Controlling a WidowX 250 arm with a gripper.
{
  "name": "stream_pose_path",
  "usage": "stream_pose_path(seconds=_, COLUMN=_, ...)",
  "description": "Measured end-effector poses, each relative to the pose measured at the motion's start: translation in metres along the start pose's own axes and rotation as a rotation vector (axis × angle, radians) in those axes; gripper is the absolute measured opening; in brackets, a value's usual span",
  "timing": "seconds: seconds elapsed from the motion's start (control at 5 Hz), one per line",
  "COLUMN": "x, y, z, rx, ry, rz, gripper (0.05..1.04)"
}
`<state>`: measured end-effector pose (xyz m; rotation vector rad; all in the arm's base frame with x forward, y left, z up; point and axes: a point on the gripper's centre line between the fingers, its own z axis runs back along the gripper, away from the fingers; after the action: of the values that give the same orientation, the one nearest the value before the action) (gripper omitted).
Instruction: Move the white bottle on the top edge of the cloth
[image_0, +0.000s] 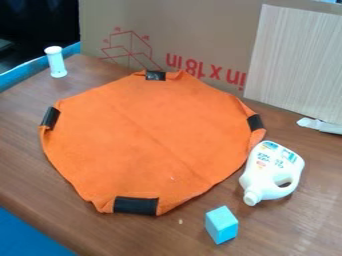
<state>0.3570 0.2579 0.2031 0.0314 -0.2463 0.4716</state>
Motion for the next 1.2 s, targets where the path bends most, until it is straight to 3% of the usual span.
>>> stream_pose_path(seconds=0.2, x=-0.005, y=-0.001, z=-0.02, rx=-0.01, ry=0.053, rz=-0.001, gripper=1.0)
stream_pose_path(seconds=0.4, x=-0.031, y=-0.012, z=-0.055, rx=-0.014, ry=0.159, rz=-0.09, gripper=1.0)
stream_pose_path(seconds=0.6, x=-0.056, y=-0.041, z=-0.047, rx=-0.009, ry=0.151, rz=-0.231, gripper=1.0)
stream_pose_path(seconds=0.8, x=-0.097, y=-0.072, z=-0.047, rx=-0.024, ry=0.17, rz=-0.427, gripper=1.0)
stream_pose_path(seconds=1.2, x=-0.173, y=-0.14, z=-0.048, rx=-0.09, ry=0.2, rz=-0.68, gripper=1.0)
